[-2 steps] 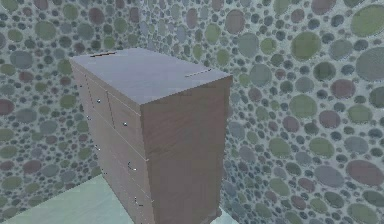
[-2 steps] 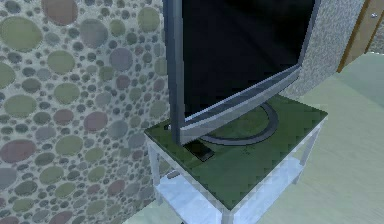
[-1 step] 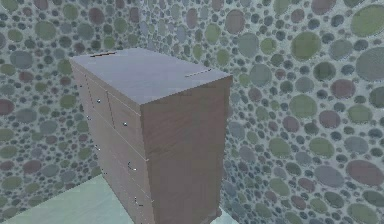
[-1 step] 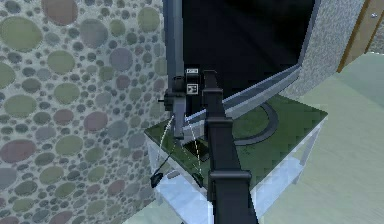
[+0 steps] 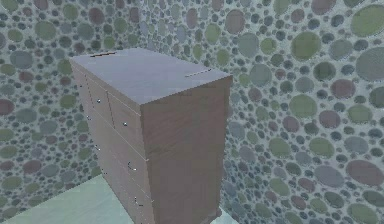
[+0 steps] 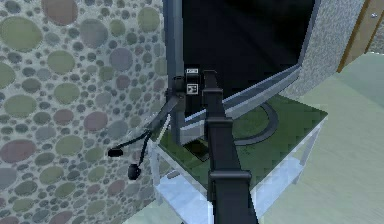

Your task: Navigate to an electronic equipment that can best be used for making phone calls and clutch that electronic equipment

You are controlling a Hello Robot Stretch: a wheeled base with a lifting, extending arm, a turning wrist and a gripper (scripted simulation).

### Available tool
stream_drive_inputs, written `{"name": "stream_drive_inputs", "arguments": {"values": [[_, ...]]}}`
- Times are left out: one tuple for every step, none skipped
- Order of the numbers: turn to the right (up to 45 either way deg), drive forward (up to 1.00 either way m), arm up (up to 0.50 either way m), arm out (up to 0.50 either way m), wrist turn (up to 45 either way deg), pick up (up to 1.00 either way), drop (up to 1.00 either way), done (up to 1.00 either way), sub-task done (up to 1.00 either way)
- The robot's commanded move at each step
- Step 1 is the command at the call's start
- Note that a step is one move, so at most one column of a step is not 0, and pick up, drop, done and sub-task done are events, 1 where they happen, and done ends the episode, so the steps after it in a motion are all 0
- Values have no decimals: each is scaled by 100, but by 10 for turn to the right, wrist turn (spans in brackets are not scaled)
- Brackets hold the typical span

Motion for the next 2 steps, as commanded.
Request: {"name": "stream_drive_inputs", "arguments": {"values": [[0, 0, 0, 0, 450, 0, 0, 0, 0], [0, 0, 0, 0, 450, 0, 0, 0, 0]]}}
